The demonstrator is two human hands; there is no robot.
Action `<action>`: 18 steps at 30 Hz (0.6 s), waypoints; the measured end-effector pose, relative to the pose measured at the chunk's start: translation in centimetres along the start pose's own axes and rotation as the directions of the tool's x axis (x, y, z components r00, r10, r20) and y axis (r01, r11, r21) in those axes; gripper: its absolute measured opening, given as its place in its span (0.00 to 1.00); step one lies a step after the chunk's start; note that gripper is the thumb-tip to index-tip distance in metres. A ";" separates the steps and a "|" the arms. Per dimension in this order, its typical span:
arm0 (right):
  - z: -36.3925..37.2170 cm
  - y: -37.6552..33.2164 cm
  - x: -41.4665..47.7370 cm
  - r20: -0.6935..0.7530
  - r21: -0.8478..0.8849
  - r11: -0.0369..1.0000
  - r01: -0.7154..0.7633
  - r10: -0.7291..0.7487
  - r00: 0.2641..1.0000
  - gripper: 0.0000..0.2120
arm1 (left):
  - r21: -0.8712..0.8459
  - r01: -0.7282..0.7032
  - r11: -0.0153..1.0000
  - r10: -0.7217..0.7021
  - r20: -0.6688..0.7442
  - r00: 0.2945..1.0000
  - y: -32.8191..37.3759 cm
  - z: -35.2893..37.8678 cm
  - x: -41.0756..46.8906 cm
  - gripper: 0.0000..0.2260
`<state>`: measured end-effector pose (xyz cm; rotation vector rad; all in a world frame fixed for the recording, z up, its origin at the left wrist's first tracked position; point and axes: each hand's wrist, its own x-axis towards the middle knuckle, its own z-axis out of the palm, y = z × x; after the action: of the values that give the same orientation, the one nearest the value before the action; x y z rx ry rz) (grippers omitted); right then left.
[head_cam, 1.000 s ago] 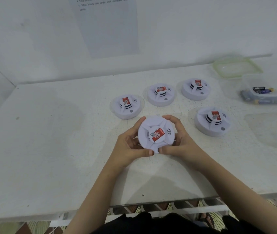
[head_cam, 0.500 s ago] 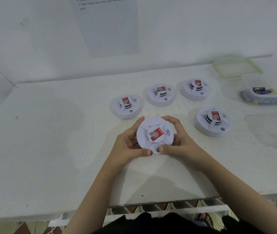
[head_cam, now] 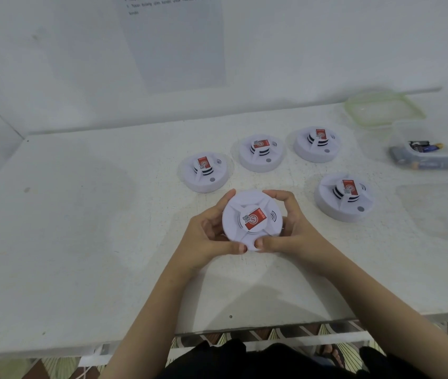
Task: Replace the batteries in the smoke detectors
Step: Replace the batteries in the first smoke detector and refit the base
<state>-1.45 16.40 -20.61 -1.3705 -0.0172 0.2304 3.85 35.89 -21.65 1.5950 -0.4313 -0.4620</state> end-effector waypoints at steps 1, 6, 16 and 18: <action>0.0 0.0 0.0 0.001 0.004 1.000 -0.002 0.002 1.000 0.36 | 0.001 0.002 1.000 -0.002 0.002 1.000 0.0 0.0 0.0 0.41; 0.1 -0.1 -0.1 -0.005 -0.010 1.000 -0.001 0.001 1.000 0.35 | 0.005 0.000 1.000 0.000 0.009 1.000 0.0 -0.1 0.1 0.41; -0.3 -0.3 -0.1 0.031 0.061 0.998 -0.030 0.028 0.999 0.31 | -0.071 0.005 0.997 -0.004 0.011 1.000 0.0 -0.3 -0.1 0.41; -0.4 -0.3 -0.1 0.035 0.102 0.994 -0.046 0.042 0.998 0.30 | -0.076 0.004 0.997 -0.003 0.014 1.000 0.0 -0.3 -0.1 0.41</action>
<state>-1.39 15.93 -20.36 -1.2654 -0.0027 0.2871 3.91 36.19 -21.58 1.5200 -0.4169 -0.4867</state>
